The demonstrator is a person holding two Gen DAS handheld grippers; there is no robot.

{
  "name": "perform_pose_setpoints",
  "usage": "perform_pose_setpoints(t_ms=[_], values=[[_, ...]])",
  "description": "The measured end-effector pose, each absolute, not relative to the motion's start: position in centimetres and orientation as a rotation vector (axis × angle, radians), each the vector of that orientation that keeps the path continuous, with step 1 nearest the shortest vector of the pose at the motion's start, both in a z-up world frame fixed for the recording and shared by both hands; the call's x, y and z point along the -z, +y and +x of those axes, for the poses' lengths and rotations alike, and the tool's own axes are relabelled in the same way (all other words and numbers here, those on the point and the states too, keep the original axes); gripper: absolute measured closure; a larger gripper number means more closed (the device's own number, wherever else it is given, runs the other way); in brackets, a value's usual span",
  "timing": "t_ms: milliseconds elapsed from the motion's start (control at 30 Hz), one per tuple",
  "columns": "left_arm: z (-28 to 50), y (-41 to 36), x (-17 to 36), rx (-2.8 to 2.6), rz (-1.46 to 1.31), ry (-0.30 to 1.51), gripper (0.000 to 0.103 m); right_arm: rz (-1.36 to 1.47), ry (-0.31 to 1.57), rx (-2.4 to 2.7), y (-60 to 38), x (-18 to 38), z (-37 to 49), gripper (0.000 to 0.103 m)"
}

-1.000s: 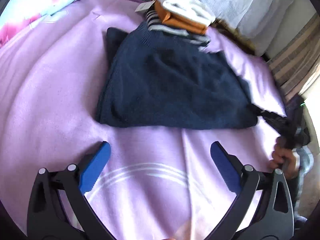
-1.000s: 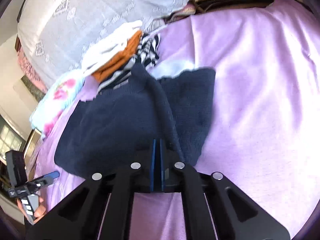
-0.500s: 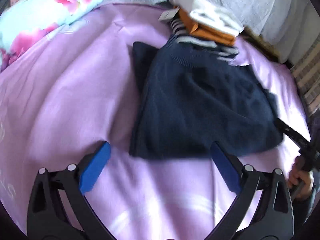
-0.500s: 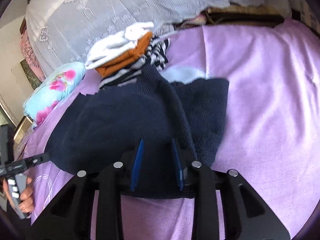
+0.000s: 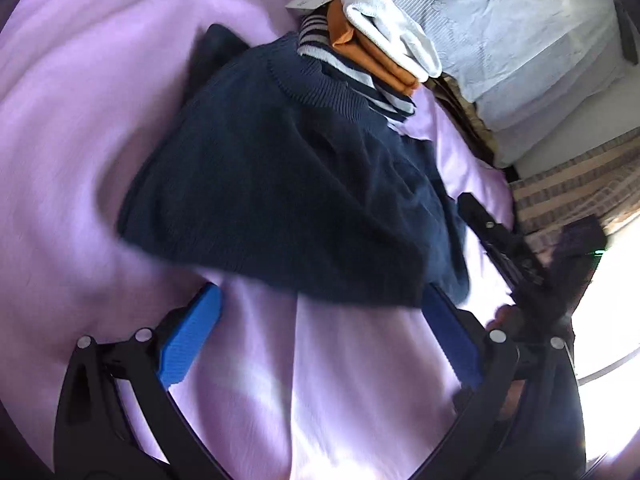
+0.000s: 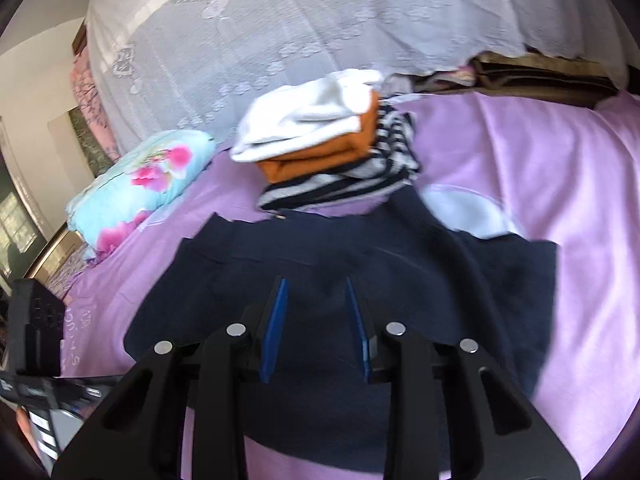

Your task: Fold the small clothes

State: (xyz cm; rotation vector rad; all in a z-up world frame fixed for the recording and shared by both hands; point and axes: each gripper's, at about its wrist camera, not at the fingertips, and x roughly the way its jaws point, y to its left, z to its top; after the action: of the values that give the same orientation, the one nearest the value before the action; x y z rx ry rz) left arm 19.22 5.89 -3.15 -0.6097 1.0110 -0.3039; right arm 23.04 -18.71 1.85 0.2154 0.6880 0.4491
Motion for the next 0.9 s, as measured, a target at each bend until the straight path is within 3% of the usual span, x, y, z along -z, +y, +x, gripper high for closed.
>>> perform_pose_setpoints(t_ms=[367,600,900], values=[[21.8,7.1,4.4,0.268,-0.734,0.952,0.002,0.163,0.768,-0.444,-14.7,1.2,27.1,0.071],[22.6,5.0,3.7,0.16,-0.496,0.941,0.002,0.157,0.822,-0.459,-14.9,2.5,27.3,0.071],[23.7,5.2,3.7,0.12,-0.435,0.922,0.004,0.108,0.813,-0.419,-15.2,2.5,25.9,0.068]])
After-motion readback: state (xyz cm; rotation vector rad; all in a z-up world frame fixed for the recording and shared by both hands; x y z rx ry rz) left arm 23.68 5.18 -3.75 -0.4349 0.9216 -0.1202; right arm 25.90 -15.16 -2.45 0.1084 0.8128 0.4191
